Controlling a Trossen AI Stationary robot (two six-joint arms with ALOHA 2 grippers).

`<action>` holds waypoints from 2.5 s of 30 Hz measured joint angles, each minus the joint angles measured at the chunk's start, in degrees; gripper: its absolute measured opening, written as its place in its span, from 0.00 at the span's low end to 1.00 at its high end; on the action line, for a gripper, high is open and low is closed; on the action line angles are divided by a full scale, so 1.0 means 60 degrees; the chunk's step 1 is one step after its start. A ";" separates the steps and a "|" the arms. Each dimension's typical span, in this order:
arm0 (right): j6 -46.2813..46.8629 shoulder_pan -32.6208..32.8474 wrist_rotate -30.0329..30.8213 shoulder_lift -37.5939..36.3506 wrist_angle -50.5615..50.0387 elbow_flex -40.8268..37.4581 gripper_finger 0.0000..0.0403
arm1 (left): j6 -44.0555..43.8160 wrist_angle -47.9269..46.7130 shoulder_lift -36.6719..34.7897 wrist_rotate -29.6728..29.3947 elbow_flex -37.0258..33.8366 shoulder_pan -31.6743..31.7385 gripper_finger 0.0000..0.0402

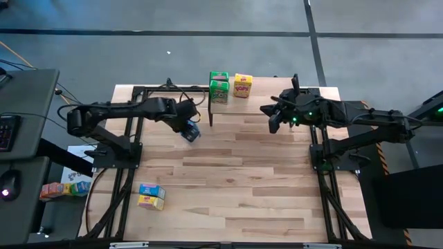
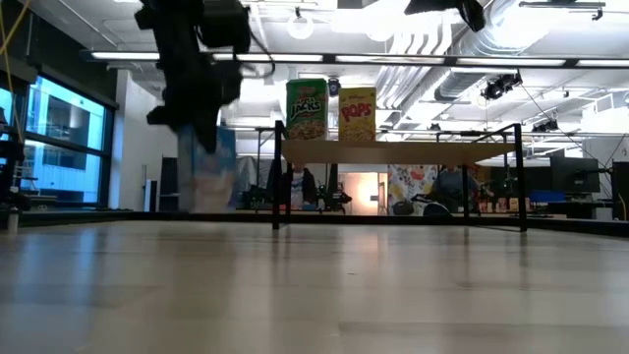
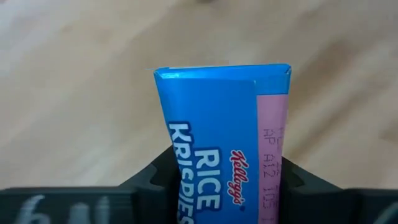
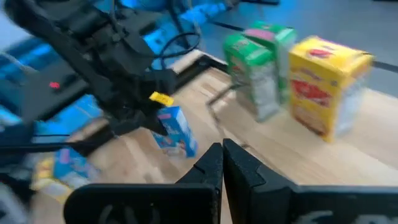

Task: Stack cereal on shelf
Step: Put the top blue cereal box on the shelf

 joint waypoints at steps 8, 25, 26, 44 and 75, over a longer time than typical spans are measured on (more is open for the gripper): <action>0.0174 -0.0004 -0.1625 0.0011 0.0495 0.0004 0.10 | -0.0006 0.0017 -0.1150 0.0607 0.1347 -0.1147 0.31; -0.1002 0.0128 -0.6532 0.2439 0.3011 0.0015 0.81 | 0.1937 0.0861 0.1022 -0.0902 0.4915 -0.3576 0.30; -0.1153 0.0125 -0.6458 0.2476 0.3008 0.0015 0.82 | 0.2004 0.1051 0.1123 -0.0908 0.4982 -0.3620 0.30; -0.2920 0.0291 -0.6415 0.2539 0.1418 0.0015 0.82 | 0.3292 0.2717 0.1828 -0.0850 0.5005 -0.3865 0.30; -0.3449 0.0044 -0.5538 0.1592 -0.2307 0.0156 0.30 | 0.4056 0.2059 0.1162 -0.0129 0.4989 -0.3153 0.47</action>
